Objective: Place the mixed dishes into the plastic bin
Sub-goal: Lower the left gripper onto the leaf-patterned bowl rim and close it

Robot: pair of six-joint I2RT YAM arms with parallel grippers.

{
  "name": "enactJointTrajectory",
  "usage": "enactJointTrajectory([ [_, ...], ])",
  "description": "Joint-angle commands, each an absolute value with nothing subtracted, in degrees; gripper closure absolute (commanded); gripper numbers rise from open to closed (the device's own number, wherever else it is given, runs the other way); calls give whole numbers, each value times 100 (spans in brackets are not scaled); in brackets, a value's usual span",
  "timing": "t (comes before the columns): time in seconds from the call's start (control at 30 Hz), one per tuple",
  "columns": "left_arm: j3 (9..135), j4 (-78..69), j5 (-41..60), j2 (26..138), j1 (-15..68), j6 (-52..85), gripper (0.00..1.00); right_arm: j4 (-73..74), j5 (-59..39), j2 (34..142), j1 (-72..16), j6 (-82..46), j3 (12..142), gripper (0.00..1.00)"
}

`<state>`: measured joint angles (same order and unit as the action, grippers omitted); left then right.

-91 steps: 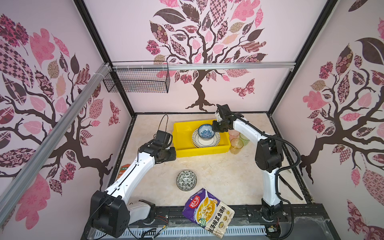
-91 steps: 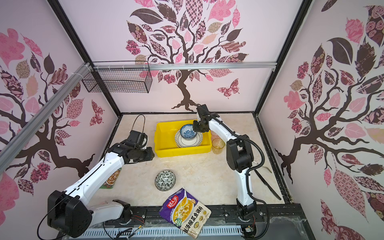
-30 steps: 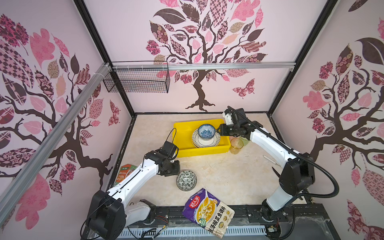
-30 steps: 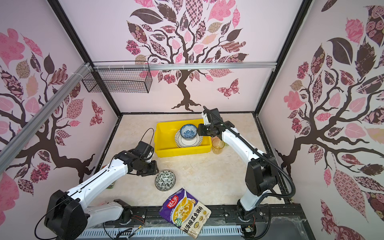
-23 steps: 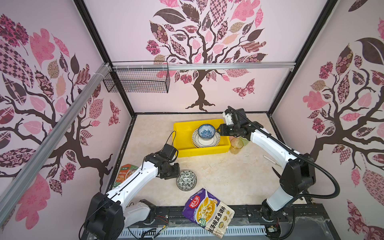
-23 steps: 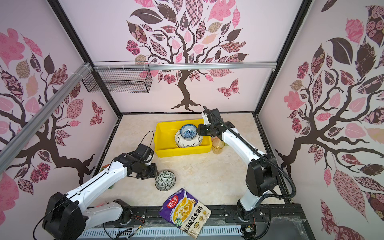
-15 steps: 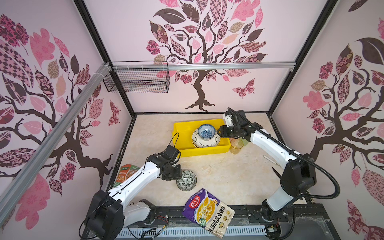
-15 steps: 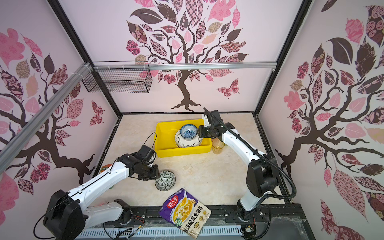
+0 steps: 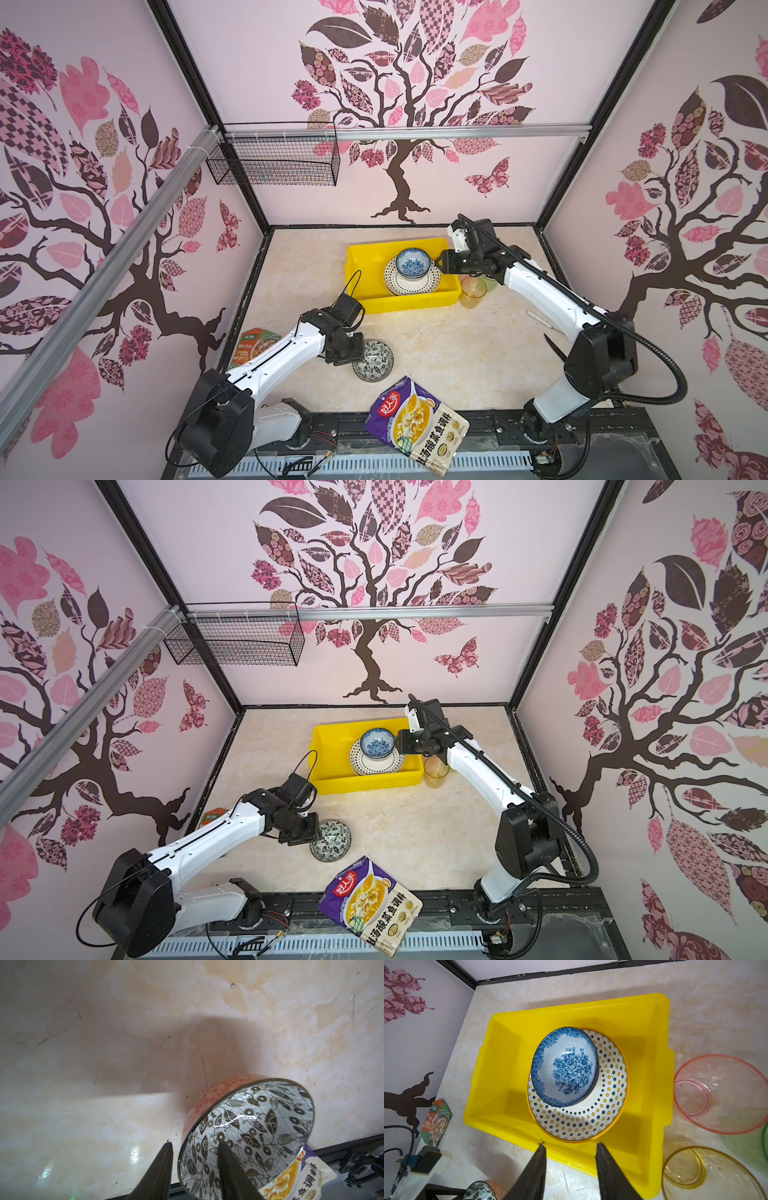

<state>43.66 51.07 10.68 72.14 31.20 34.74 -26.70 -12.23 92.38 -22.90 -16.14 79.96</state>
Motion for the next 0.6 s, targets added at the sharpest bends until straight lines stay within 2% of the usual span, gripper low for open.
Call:
enactJointTrajectory([
  [0.0,4200,4917,1090,7336,3146,3505,60,-2689,-1218,9018,-2273,-1514,7980,58],
  [0.13,4188,4824,1099,7482,3146,3458,61,-2689,-1214,9018,-2283,-1512,7981,58],
  [0.57,4148,4764,995,7585,3153,3436,75,-2689,-1270,9079,-2277,-1530,7998,58],
])
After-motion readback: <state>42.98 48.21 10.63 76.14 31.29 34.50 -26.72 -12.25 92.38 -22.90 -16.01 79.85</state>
